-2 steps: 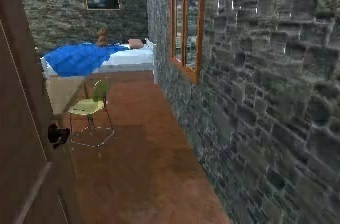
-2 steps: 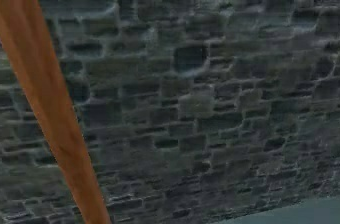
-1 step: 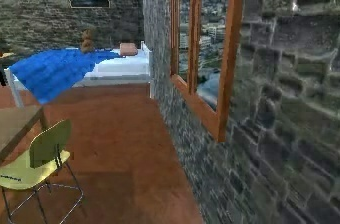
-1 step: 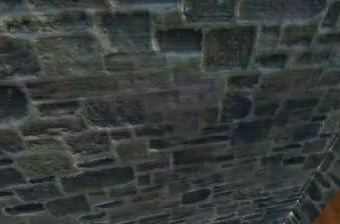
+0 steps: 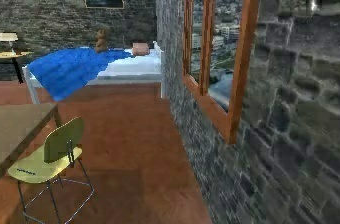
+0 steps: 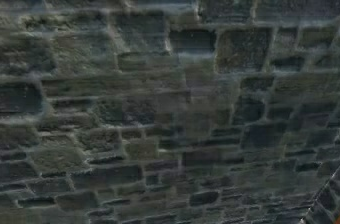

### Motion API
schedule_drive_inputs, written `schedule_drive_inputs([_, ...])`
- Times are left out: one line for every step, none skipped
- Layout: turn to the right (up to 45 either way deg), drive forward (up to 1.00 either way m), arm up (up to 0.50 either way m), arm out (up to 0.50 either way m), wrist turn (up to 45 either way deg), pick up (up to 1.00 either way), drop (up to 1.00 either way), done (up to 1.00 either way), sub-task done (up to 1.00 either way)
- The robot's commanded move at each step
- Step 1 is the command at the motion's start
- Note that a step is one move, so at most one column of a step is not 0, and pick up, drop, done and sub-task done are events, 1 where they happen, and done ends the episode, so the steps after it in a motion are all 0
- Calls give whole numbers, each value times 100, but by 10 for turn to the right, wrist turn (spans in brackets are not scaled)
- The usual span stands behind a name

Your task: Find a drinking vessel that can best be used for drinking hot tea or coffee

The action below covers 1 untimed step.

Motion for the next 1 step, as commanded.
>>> schedule_drive_inputs([0, 100, 0, 0, 0, 0, 0, 0, 0])
